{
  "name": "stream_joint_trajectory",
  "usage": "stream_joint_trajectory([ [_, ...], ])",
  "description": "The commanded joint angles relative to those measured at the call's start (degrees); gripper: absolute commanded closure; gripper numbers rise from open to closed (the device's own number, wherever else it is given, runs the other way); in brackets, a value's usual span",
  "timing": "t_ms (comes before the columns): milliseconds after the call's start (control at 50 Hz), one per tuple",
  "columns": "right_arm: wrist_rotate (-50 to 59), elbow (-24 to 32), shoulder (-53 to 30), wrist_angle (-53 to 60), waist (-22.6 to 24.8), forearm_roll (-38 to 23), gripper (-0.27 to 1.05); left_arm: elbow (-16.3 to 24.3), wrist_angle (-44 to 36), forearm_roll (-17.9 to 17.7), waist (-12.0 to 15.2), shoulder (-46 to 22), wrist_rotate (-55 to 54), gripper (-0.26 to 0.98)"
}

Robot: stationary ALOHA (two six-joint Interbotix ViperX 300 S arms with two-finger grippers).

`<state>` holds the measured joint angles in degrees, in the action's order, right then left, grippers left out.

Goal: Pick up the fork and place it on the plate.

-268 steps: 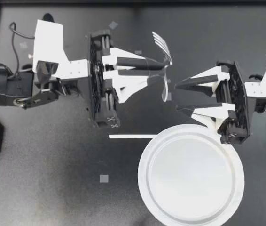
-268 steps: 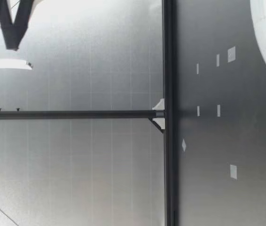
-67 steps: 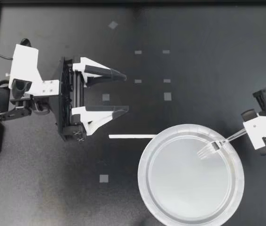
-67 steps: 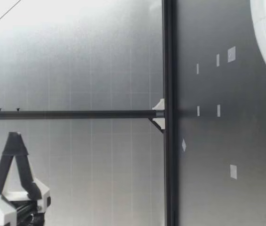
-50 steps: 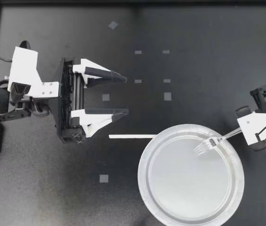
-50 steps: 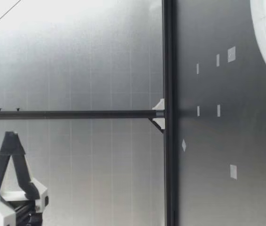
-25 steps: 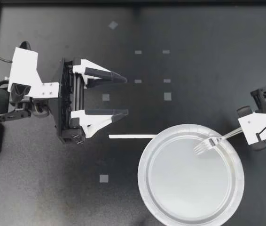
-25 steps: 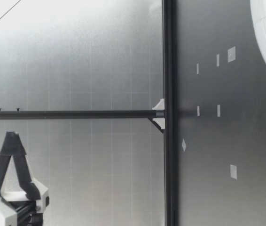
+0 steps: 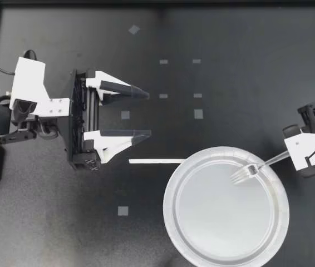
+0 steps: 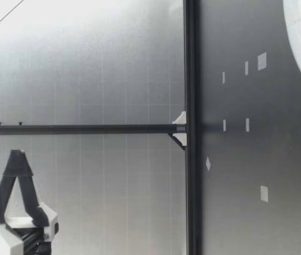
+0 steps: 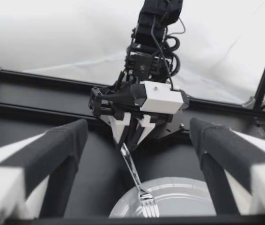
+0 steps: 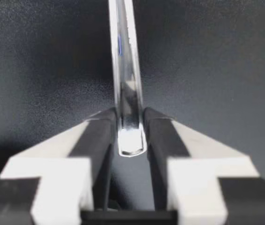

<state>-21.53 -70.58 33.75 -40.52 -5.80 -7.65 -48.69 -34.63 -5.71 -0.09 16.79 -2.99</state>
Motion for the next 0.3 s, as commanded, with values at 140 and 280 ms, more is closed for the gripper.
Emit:
stream_joint_trajectory([
  [140,0.1,0.5,1.3,0.8,-0.3,-0.1,0.42,0.5,-0.6,0.1,-0.1,0.4,0.1,-0.16],
  [280,0.1,0.5,2.3,0.8,-0.3,-0.1,0.42,0.5,-0.7,0.1,-0.1,0.4,0.1,-0.16],
])
